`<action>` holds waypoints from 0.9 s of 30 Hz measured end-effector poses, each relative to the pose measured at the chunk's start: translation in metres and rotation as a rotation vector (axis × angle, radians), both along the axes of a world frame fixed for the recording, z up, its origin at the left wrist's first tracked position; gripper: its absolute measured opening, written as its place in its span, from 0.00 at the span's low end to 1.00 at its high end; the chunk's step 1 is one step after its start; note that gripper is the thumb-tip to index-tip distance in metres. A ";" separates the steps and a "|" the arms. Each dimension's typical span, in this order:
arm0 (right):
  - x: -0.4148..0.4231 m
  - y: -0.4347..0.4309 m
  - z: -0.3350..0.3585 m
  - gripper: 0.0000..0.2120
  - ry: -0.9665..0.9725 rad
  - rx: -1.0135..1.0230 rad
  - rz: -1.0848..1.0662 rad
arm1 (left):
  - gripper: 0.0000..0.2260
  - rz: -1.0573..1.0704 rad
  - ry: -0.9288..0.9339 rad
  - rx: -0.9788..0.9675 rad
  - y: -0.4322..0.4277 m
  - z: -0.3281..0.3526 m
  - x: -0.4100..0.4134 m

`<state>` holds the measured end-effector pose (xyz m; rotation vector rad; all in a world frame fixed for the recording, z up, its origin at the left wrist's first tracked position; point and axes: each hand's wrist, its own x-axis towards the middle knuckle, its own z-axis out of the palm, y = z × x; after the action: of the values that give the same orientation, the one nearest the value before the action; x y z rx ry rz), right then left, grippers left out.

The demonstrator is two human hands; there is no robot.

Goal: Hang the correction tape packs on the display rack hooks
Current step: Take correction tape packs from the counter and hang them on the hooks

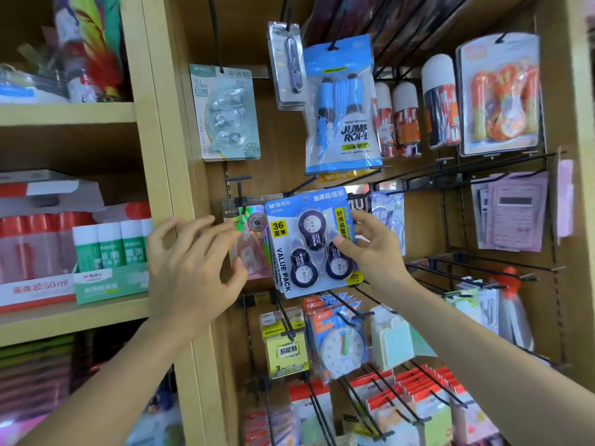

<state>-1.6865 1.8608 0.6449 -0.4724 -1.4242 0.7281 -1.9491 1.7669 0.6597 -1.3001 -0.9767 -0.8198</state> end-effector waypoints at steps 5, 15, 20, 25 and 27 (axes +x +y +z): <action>-0.003 -0.003 -0.006 0.18 0.102 -0.001 0.010 | 0.13 -0.011 -0.009 0.004 -0.001 -0.001 0.001; -0.010 0.015 -0.005 0.17 0.020 -0.054 -0.119 | 0.13 -0.008 -0.020 -0.009 0.000 -0.001 0.000; -0.022 0.021 -0.015 0.27 -0.078 0.035 -0.392 | 0.13 -0.012 -0.016 -0.002 -0.001 -0.001 0.000; -0.034 0.009 -0.028 0.28 -0.363 0.474 -0.704 | 0.14 0.001 -0.019 -0.010 0.001 -0.001 0.000; -0.044 0.009 -0.031 0.31 -0.621 0.484 -0.748 | 0.14 0.009 -0.018 -0.016 0.001 -0.002 0.000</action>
<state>-1.7301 1.8696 0.6139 -0.8172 -1.7492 -0.4021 -1.9493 1.7676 0.6581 -1.3032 -1.0053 -0.8196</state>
